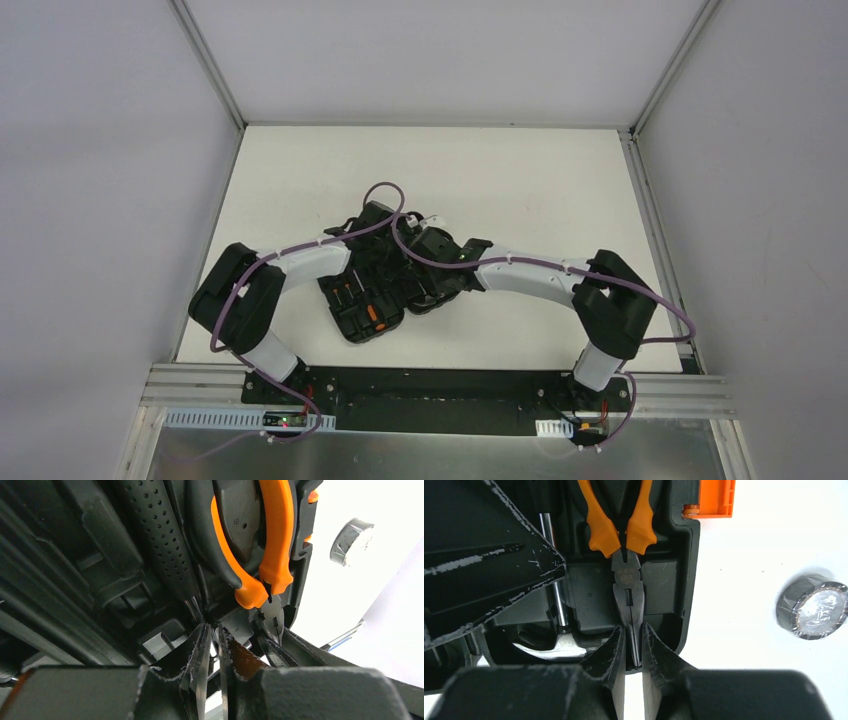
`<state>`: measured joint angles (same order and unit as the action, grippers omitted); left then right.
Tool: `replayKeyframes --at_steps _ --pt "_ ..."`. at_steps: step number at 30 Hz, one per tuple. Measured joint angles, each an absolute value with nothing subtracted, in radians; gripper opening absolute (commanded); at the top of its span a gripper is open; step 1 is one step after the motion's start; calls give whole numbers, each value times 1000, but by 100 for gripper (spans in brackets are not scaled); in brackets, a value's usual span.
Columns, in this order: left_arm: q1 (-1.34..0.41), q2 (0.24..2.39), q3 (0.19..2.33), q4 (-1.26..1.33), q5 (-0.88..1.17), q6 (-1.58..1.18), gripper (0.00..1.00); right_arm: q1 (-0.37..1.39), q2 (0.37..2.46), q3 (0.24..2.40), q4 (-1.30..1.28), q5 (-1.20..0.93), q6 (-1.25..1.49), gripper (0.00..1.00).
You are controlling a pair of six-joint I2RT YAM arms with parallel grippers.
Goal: Pack the tool kit
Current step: Adjust the pliers in the toolbox.
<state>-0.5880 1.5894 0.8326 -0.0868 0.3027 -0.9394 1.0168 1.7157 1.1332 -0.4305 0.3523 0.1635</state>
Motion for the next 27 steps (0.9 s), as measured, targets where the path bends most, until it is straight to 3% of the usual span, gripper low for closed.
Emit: replayKeyframes --at_steps 12,21,25,27 --pt "-588 1563 817 -89 280 -927 15 996 1715 1117 -390 292 145 4" --pt "-587 1546 803 -87 264 -926 15 957 1721 1101 -349 210 161 25" --pt "-587 1530 796 -101 256 -926 15 941 1717 1101 -348 160 185 26" --pt "-588 1521 794 -112 256 -926 14 933 1709 1101 -347 128 202 17"
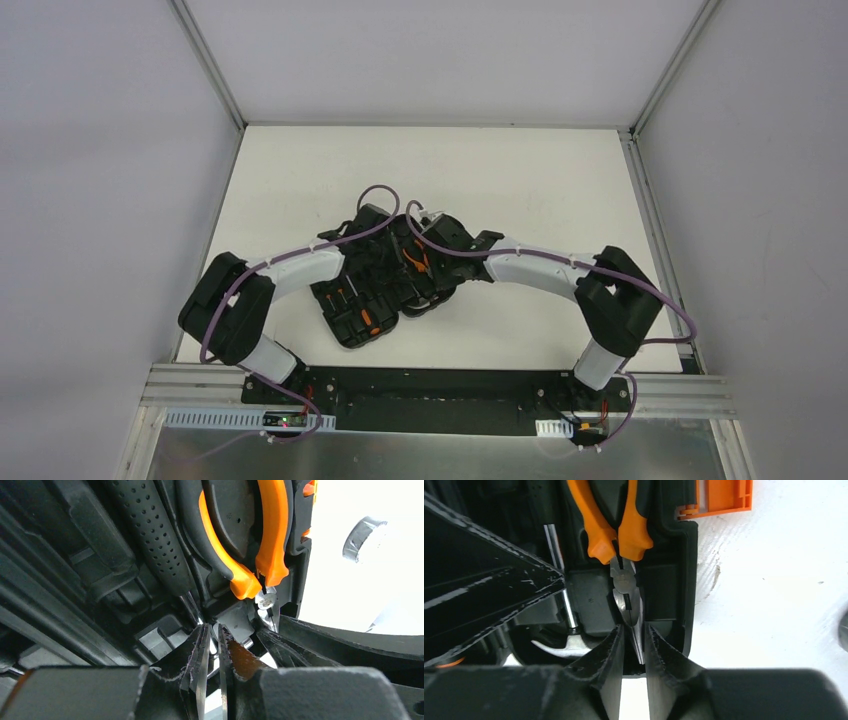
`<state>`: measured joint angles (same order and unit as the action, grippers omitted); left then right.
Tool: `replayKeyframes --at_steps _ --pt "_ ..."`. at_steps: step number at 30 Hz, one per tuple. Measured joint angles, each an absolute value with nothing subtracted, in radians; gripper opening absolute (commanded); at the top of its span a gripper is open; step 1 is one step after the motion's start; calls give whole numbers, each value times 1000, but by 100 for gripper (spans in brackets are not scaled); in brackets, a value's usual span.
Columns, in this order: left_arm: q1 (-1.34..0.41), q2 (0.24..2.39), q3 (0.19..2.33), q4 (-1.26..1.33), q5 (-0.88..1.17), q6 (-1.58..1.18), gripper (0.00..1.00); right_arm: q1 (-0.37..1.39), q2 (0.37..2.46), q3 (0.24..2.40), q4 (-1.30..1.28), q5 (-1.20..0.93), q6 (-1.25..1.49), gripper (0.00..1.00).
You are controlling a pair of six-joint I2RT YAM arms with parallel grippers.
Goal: Pack the tool kit
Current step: Adjust the pliers in the toolbox.
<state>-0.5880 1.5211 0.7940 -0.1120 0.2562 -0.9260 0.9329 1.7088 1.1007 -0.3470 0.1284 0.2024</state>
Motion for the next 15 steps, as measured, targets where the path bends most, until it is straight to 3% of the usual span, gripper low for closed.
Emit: replayKeyframes --at_steps 4,15 --pt "-588 1503 793 -138 257 -926 14 907 1684 1101 -345 62 247 8" --pt "-589 1468 773 -180 256 -926 14 857 1719 1099 -332 -56 370 7"
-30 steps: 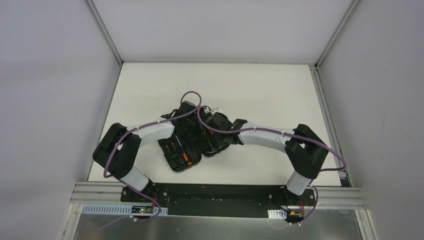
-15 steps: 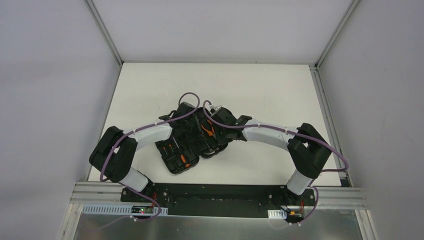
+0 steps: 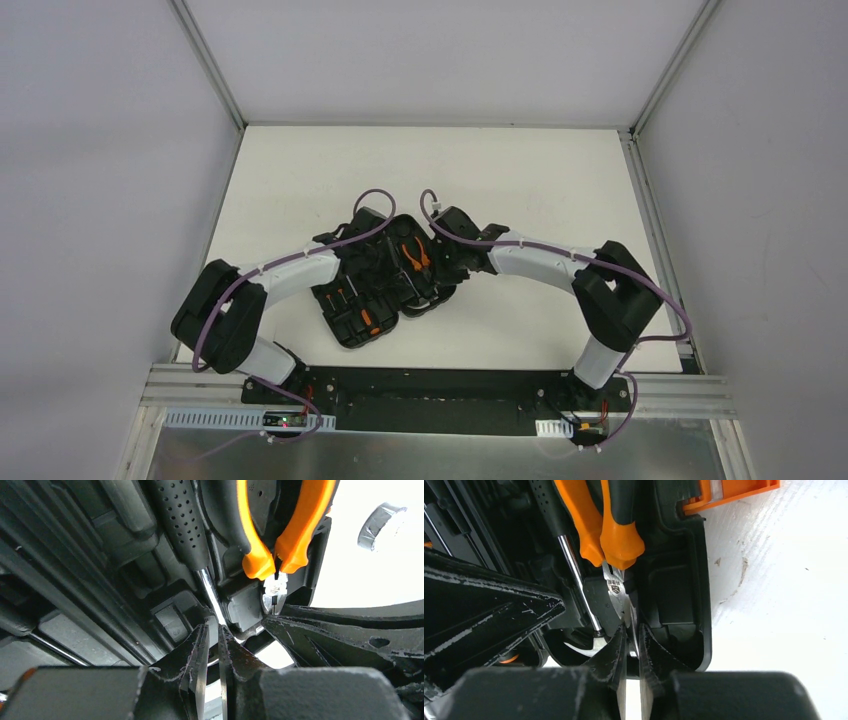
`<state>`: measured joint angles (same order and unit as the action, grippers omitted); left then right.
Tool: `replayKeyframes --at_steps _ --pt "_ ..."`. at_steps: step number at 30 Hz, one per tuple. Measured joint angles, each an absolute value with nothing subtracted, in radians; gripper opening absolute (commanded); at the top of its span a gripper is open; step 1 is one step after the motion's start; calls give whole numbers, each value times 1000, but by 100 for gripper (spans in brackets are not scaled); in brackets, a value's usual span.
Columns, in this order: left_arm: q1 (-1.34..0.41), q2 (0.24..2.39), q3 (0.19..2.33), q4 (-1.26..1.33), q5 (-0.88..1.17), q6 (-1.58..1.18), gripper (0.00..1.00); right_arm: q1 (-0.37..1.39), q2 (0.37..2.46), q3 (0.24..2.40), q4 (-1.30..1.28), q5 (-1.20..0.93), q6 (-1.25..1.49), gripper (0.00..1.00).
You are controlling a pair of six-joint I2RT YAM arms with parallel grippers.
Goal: Pack the tool kit
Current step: Adjust the pliers in the toolbox.
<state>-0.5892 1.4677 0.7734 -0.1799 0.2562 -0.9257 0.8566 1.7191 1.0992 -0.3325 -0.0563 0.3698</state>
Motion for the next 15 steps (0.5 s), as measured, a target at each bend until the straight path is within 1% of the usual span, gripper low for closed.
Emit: replayKeyframes --at_steps 2,8,15 --pt "-589 1464 773 -188 256 -925 15 852 1727 1098 -319 -70 390 9" --pt "-589 1459 773 -203 255 -924 15 840 1729 1087 -307 -84 426 10" --pt "-589 1451 773 -224 251 -923 15 812 1724 1083 -310 -64 362 27"
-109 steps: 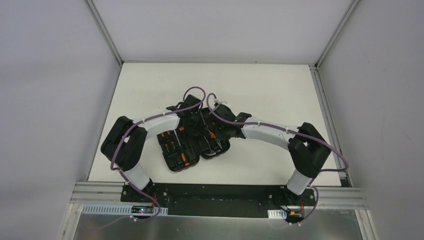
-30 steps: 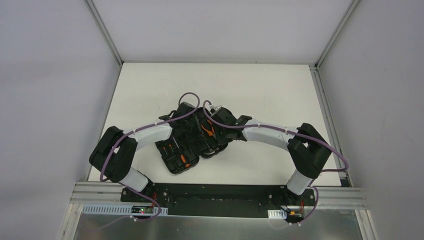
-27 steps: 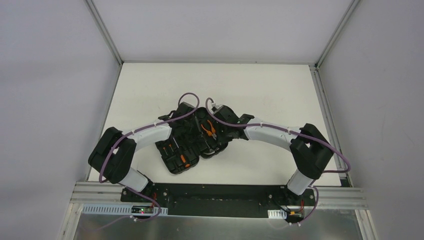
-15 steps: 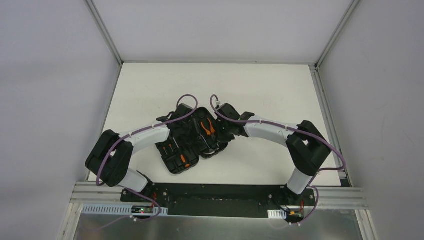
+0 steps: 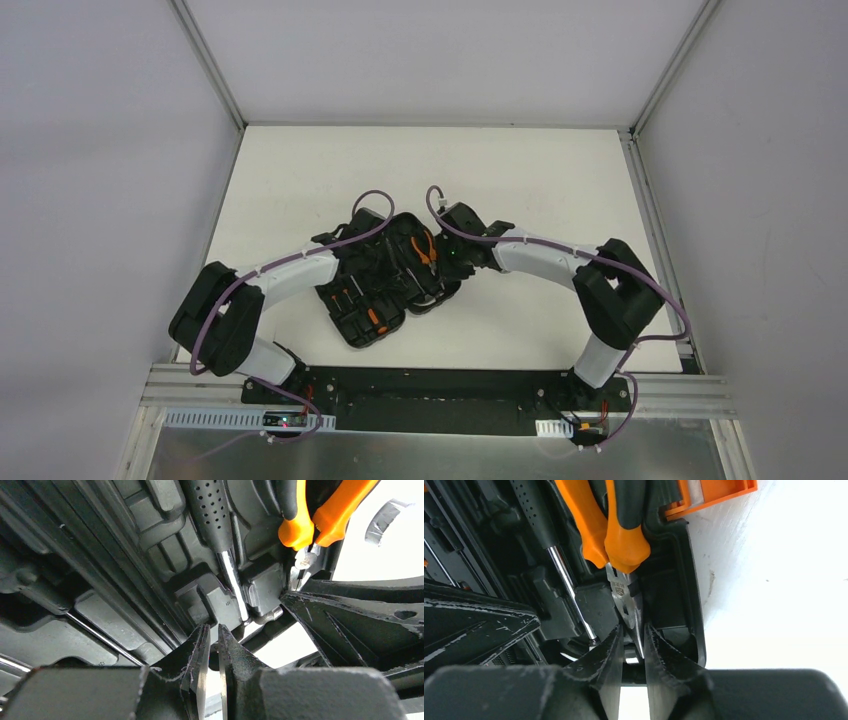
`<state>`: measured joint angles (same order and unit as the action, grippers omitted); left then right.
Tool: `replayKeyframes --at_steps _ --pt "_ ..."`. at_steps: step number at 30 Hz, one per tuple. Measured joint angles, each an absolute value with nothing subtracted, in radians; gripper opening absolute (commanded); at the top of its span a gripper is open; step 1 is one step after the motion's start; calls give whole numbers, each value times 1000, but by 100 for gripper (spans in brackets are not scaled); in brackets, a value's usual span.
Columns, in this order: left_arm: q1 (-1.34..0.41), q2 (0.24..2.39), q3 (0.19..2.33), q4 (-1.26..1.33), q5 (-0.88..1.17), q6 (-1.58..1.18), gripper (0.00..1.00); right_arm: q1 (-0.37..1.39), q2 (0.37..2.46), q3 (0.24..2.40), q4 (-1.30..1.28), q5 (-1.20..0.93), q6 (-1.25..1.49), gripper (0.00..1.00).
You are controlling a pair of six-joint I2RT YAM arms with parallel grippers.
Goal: Pack the tool kit
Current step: Adjust the pliers in the toolbox.
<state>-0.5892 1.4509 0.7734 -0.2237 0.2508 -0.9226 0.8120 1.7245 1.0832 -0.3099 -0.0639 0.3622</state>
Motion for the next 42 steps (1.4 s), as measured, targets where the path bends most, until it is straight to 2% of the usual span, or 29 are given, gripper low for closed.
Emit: replayKeyframes --at_steps 6,10,17,27,38,42 --pt "-590 1436 773 -210 249 -921 15 805 1717 1107 -363 -43 270 38" --pt "-590 1431 773 -214 231 -916 15 790 1670 1110 -414 -11 249 38" --pt "-590 1422 773 -216 203 -904 16 792 1606 1184 -364 165 228 39" --pt "-590 1402 773 -259 168 -895 17 860 1766 1317 -262 370 168 39" --pt "-590 1364 773 -275 151 -889 18 873 1921 1372 -257 414 128 31" --pt "-590 1359 773 -275 151 -889 18 882 1952 1382 -256 416 115 11"
